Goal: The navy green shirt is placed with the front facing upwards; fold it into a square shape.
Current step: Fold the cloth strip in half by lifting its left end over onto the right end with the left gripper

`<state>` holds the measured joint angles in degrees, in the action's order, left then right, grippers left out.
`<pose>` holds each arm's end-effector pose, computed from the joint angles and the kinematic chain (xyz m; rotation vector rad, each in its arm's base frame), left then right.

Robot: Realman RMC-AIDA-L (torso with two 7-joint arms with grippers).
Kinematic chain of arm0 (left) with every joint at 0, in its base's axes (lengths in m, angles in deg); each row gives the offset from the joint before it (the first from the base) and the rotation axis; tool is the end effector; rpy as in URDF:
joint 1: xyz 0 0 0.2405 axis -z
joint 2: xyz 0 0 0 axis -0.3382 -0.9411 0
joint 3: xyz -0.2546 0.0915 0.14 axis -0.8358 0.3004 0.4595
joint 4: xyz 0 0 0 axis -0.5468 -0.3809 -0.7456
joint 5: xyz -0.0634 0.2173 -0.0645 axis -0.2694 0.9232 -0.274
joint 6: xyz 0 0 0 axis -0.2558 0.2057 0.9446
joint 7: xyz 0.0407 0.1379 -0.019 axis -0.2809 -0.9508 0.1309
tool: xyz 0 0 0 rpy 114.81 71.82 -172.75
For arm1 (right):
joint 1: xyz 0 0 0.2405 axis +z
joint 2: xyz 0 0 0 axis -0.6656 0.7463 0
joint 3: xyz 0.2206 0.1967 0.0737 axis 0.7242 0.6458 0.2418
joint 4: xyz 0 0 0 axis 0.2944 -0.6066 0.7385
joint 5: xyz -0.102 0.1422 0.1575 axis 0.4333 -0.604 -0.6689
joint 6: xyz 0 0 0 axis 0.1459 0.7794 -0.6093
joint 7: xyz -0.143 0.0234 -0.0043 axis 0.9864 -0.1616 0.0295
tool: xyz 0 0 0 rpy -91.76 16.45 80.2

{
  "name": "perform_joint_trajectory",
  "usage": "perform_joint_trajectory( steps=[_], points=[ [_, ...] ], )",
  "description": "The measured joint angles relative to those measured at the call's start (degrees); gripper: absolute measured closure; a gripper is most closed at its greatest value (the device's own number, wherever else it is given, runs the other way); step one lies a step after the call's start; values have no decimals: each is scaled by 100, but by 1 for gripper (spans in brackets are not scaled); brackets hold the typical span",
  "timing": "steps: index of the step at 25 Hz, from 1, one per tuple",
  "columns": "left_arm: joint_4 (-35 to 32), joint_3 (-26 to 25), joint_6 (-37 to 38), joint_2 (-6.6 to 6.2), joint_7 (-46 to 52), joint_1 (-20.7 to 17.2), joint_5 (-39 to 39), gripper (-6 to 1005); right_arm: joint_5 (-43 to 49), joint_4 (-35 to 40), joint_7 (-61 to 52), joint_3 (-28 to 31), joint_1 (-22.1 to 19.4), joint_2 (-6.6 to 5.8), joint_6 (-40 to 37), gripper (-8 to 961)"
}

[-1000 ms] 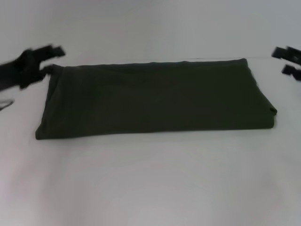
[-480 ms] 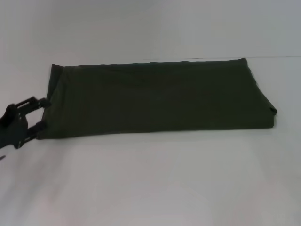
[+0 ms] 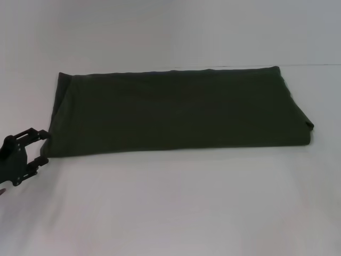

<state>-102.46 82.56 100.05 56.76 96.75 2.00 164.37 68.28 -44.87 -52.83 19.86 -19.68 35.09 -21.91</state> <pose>-0.4321 0.3465 0.0067 -1.1876 -2.2793 -1.0736 0.4029 0.3604 0.0798 -1.7989 1.6669 1.2226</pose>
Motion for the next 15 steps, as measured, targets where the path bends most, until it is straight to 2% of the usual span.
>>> perform_joint_trajectory(
  steps=[15],
  points=[
    [162, 11, -420, -51, 298, 140, 148, 293, -5, -24, -23, 0, -26, -1, 19, 31]
  ],
)
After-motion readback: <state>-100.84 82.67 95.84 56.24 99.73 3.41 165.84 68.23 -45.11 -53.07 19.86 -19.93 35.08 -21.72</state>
